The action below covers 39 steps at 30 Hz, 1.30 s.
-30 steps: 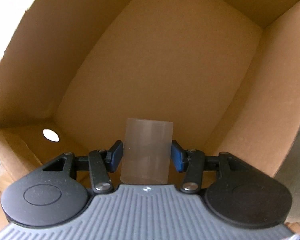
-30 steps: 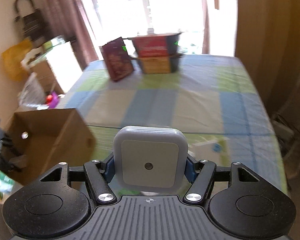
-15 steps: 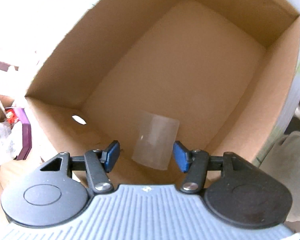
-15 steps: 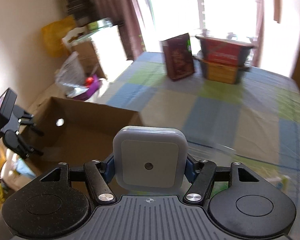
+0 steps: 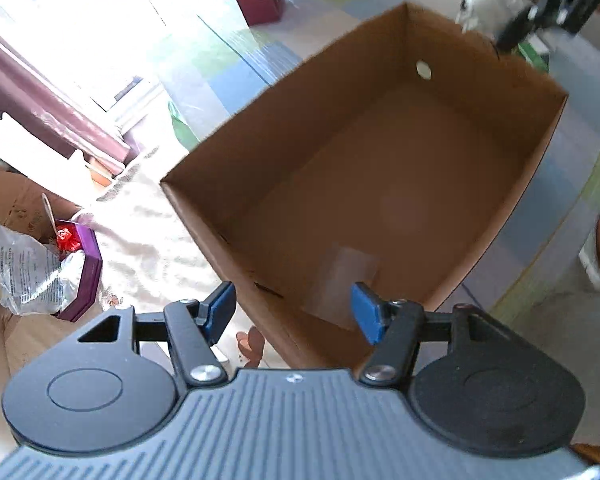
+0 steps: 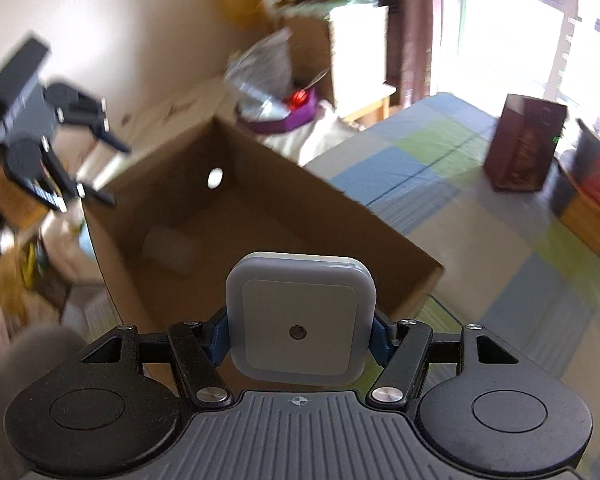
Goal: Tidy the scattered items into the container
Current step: 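Carry the cup into the cardboard box and open the left tool while the right tool drops the night-light there, then move both tools back from the cardboard box toward the medicine boxes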
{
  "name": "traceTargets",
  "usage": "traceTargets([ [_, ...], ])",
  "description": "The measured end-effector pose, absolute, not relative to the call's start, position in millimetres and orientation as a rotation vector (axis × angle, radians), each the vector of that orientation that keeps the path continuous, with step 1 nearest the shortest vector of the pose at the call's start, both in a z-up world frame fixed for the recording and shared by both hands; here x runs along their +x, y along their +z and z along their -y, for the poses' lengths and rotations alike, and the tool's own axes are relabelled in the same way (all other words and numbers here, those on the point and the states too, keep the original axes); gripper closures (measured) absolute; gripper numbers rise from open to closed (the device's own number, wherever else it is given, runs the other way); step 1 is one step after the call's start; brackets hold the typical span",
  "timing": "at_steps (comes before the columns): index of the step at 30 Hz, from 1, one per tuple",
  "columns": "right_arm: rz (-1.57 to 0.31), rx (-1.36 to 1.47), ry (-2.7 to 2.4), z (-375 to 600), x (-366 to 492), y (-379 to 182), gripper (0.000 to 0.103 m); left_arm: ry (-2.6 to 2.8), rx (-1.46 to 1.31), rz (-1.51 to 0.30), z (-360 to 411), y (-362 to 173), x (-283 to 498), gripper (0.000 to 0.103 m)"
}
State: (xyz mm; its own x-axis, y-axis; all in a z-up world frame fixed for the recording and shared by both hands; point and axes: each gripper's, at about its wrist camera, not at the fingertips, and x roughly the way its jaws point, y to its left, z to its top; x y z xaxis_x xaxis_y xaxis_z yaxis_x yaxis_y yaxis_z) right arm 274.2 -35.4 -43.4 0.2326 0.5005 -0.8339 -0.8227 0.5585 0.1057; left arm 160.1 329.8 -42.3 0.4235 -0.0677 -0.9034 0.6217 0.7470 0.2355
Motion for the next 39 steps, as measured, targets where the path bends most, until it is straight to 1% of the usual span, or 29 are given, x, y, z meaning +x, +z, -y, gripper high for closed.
traceTargets([
  [3, -1.004, -0.520, 0.982, 21, 278, -58, 0.035, -0.458, 0.575, -1.019, -330, -34, 154, 0.043],
  [7, -1.055, -0.687, 1.034, 2, 281, -77, 0.035, -0.462, 0.548, -1.001, -312, -32, 165, 0.043],
  [11, -1.087, -0.835, 1.085, -13, 274, -94, 0.035, -0.476, 0.538, -0.999, -288, -42, 175, 0.043],
  [14, -1.116, -0.904, 1.123, -23, 272, -106, 0.035, -0.485, 0.540, -1.010, -267, -54, 196, 0.043],
  [19, -1.144, -0.986, 1.135, -29, 270, -124, 0.035, -0.493, 0.559, -1.026, -258, -63, 201, 0.043],
  [20, -1.148, -0.995, 1.140, -29, 270, -126, 0.035, -0.493, 0.561, -1.028, -257, -64, 201, 0.042],
  [21, -1.152, -1.001, 1.149, -28, 269, -127, 0.032, -0.493, 0.561, -1.031, -257, -65, 202, 0.042],
  [22, -1.147, -1.003, 1.150, -27, 269, -127, 0.020, -0.492, 0.562, -1.033, -256, -66, 202, 0.041],
  [23, -1.134, -1.004, 1.151, -25, 268, -126, 0.013, -0.490, 0.563, -1.036, -256, -66, 201, 0.041],
  [28, -1.104, -0.974, 1.146, -10, 270, -120, 0.013, -0.483, 0.577, -1.049, -251, -68, 201, 0.037],
  [33, -1.074, -0.917, 1.126, 5, 267, -106, 0.013, -0.467, 0.582, -1.053, -244, -65, 197, 0.027],
  [39, -1.030, -0.842, 1.096, 25, 257, -87, 0.013, -0.450, 0.600, -1.047, -232, -57, 188, 0.020],
])
